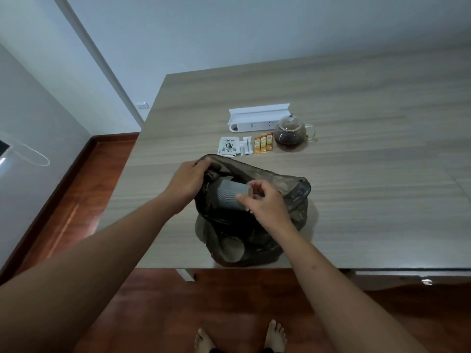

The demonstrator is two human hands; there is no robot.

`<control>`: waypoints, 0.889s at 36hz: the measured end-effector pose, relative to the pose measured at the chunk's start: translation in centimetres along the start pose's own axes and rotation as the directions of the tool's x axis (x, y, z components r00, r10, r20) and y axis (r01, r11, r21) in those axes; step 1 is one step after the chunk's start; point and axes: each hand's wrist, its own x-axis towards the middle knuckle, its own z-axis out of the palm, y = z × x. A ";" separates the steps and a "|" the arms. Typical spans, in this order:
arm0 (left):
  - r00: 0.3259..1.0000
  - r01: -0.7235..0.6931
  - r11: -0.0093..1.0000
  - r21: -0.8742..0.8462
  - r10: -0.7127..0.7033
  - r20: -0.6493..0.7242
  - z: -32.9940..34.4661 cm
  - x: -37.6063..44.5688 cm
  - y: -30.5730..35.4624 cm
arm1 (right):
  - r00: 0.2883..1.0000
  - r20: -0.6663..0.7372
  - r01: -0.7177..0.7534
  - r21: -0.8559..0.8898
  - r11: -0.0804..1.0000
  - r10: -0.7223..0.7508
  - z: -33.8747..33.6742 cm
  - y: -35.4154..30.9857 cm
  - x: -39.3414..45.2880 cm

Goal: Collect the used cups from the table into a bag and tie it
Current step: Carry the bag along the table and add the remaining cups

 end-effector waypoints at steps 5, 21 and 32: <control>0.999 -0.034 0.997 0.071 0.035 -0.014 -0.5 0.2 -0.1 | 0.988 0.083 0.141 -0.205 0.968 -0.127 2.0 0.6 0.2; 0.998 -0.064 0.998 -0.011 0.064 0.023 -2.1 0.3 -1.8 | 0.853 -0.313 -0.519 -0.423 0.742 0.418 -6.2 3.4 5.0; 0.987 -0.084 0.968 0.237 0.047 0.157 -6.0 1.3 -2.8 | 0.812 -0.414 -0.381 0.158 0.911 0.411 -13.5 4.2 5.2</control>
